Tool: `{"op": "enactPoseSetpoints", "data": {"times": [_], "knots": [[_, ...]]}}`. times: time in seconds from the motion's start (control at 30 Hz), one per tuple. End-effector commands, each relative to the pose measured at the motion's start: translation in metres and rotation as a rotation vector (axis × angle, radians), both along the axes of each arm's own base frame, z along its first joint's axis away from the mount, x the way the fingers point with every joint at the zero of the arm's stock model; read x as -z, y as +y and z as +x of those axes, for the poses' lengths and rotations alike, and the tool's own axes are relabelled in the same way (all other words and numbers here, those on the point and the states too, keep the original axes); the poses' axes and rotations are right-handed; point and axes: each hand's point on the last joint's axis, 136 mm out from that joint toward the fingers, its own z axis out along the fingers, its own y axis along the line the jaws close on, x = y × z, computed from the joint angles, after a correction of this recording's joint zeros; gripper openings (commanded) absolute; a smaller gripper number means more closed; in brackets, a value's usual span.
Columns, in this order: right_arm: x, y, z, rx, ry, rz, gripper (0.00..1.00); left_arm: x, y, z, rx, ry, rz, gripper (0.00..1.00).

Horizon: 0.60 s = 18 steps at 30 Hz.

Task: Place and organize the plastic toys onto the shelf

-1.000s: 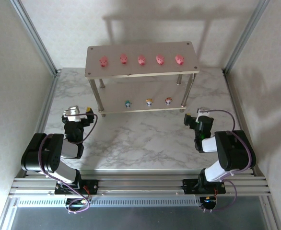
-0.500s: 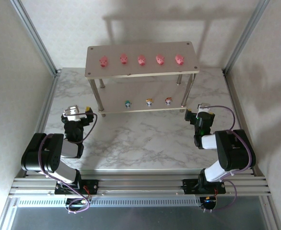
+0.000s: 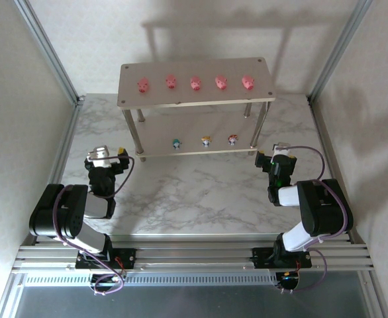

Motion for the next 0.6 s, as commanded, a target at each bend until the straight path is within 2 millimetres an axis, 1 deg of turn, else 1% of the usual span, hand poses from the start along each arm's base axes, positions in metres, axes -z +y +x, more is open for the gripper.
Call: {"op": "enactPoseSetpoints", "data": {"times": [0.0,0.57], "knots": [[-0.0057,-0.004,0.0023,0.019,-0.015,-0.016,0.99,-0.0049,0.0065,0.0036,-0.026,-0.018,-0.009,1.0],[-0.0054,-0.0039,0.0023,0.019,-0.014,-0.017,0.99,-0.0055,0.0066,0.0045,-0.022,-0.019,-0.013,1.0]]}}
